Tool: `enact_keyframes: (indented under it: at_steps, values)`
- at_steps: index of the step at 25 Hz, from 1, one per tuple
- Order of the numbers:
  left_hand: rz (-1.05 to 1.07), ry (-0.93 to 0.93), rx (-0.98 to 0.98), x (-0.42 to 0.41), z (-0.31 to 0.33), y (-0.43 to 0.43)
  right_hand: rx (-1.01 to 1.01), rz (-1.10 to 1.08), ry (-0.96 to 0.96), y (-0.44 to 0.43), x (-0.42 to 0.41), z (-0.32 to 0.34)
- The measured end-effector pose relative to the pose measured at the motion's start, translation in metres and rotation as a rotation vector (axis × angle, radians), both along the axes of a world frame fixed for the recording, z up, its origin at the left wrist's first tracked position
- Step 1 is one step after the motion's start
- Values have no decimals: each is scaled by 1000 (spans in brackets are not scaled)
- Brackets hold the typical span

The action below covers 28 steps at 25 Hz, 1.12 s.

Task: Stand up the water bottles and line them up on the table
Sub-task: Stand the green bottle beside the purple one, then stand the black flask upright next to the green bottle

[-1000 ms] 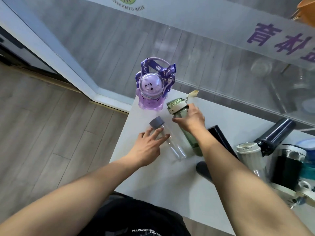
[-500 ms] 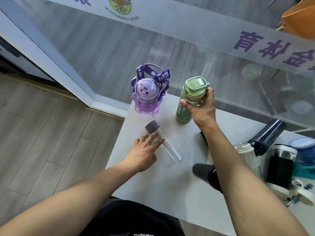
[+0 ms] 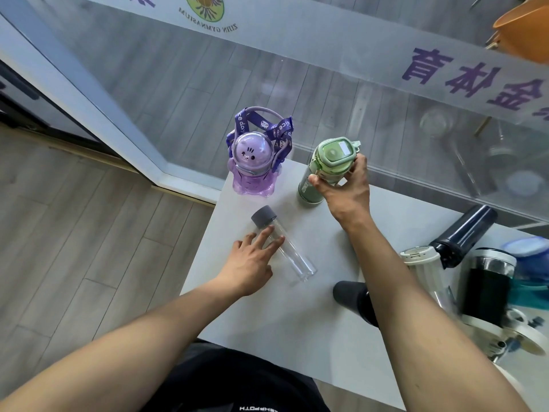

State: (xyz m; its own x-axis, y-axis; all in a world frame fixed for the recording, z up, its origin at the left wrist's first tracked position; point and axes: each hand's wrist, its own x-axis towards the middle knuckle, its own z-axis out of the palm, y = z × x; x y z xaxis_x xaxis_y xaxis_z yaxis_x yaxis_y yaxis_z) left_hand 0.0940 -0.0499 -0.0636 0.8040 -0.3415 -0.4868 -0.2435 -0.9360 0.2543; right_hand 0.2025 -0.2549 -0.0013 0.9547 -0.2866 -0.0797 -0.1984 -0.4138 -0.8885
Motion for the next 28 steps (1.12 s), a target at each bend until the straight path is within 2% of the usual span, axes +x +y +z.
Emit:
enact_keyframes:
  at_steps: [9, 13, 18, 22, 26, 28]
  values:
    - [104, 15, -17, -4, -1, -20, -31, 35, -16, -1, 0, 0]
    - [151, 39, -36, -5, 1, -30, -67, 108, 123, -23, -14, 13]
    - [78, 0, -126, -18, -12, -48, -247, 18, 281, -83, -60, 28]
    - [27, 7, -113, -31, -15, -61, -310, -13, 405, -131, -102, 24]
    - [44, -7, -166, -35, -9, -69, -403, 85, 553, -151, -109, -4]
    - [120, 13, -201, -37, -6, -73, -421, 179, 584, -150, -105, -22]
